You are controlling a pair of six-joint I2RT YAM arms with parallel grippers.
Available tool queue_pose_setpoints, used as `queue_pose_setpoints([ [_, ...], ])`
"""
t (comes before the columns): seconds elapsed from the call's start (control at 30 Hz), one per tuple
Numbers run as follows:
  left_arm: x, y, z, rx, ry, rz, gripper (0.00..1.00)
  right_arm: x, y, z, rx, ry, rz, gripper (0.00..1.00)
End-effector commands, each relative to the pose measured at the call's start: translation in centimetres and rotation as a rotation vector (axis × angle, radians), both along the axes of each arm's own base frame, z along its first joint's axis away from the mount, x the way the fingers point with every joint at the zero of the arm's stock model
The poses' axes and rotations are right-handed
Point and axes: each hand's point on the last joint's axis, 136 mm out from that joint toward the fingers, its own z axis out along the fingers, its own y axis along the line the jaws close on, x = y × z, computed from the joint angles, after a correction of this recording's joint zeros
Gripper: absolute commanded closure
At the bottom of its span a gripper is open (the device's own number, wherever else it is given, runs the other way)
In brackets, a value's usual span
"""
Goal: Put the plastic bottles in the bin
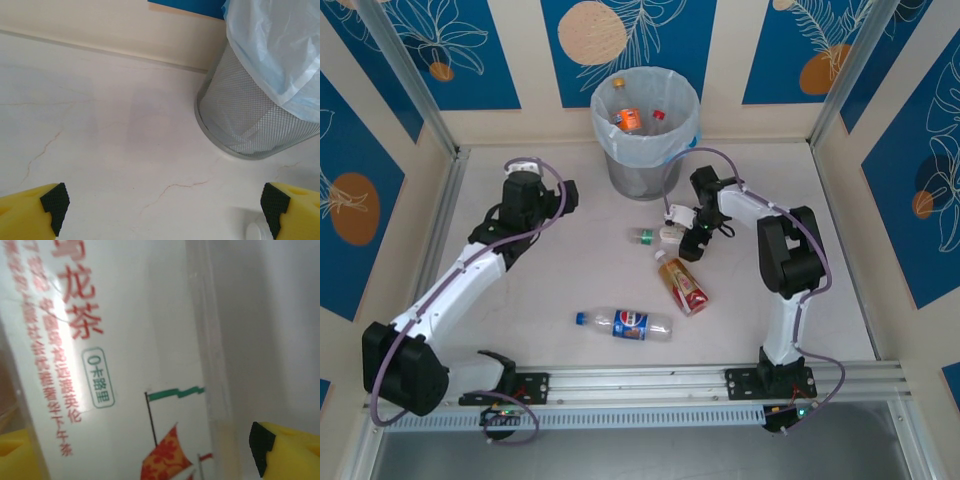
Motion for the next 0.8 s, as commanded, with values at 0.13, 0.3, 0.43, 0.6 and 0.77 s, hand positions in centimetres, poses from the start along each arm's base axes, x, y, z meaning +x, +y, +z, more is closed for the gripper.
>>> queue_pose_setpoints([
  [0.13, -0.6, 1.7, -0.2, 0.007, -0.003, 0.060, 0.00, 0.7, 1.5, -0.2, 0.033, 0.000, -0.002, 0.16],
  [0.3, -0.5, 1.7, -0.8, 0.005, 0.008, 0.065, 0.00, 0.1, 1.4, -0.3, 0.025, 0.014, 0.003, 0.21],
  [0.43, -0.3, 1.7, -1.1, 0.004, 0.015, 0.064, 0.01, 0.0, 0.7, -0.3, 0.003, 0.018, -0.028, 0.28],
  [0.6, -0.2, 1.7, -1.5, 0.001, 0.023, 0.062, 0.01, -0.2, -0.1, 0.0, 0.013, 0.029, -0.102, 0.35],
  [0.77, 0.0, 1.7, -2.0, 0.001, 0.033, 0.061, 0.01, -0.9, -1.2, 0.1, -0.001, 0.035, -0.132, 0.40],
])
